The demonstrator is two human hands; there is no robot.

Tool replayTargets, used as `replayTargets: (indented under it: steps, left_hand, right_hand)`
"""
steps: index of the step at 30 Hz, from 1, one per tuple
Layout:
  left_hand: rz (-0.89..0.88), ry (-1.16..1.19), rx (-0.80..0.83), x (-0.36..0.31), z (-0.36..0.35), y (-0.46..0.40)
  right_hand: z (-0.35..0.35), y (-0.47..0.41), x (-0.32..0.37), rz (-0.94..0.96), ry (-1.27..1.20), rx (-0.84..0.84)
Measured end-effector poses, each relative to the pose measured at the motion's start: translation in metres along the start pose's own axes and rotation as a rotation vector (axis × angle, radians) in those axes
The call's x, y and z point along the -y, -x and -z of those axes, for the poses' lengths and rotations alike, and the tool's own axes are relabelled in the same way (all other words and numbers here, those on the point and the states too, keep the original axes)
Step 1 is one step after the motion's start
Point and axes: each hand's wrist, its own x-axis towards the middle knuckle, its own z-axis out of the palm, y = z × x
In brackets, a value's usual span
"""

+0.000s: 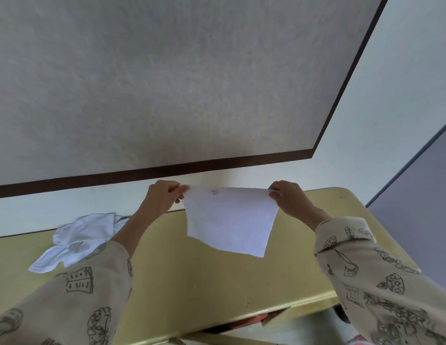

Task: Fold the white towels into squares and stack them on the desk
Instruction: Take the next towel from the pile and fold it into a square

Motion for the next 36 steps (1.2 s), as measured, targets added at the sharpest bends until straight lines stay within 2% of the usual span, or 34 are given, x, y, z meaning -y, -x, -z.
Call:
replayTargets:
  steps: [6, 9, 13, 18, 23, 27, 31, 36]
  left_hand:
    - [-0.054, 0.007, -0.103, -0.007, 0.004, -0.041]
    - [-0.020, 0.057, -0.114, 0.003, -0.006, -0.038]
    - [0.094, 0.021, -0.062, 0.031, -0.044, -0.016]
    - [0.234, -0.072, 0.159, 0.083, -0.121, 0.028]
    - [0.426, -0.015, 0.318, 0.114, -0.175, 0.079]
    - [0.558, 0.122, 0.255, 0.120, -0.190, 0.083]
    - [0.646, 0.253, 0.085, 0.120, -0.203, 0.062]
    - [0.674, 0.285, 0.009, 0.142, -0.216, 0.016]
  right_hand:
    - [0.008, -0.043, 0.011, -0.017, -0.102, -0.205]
    - [0.001, -0.038, 0.002, -0.002, -0.141, -0.207]
    - [-0.032, -0.024, -0.033, -0.031, -0.139, -0.059]
    - [-0.093, 0.003, -0.091, -0.103, -0.091, 0.165]
    - [-0.132, 0.026, -0.142, -0.151, -0.062, 0.459]
    - [-0.143, 0.019, -0.158, -0.242, -0.161, 0.524]
    - [-0.156, -0.011, -0.163, -0.332, -0.355, 0.466]
    - [-0.182, -0.056, -0.160, -0.402, -0.488, 0.381]
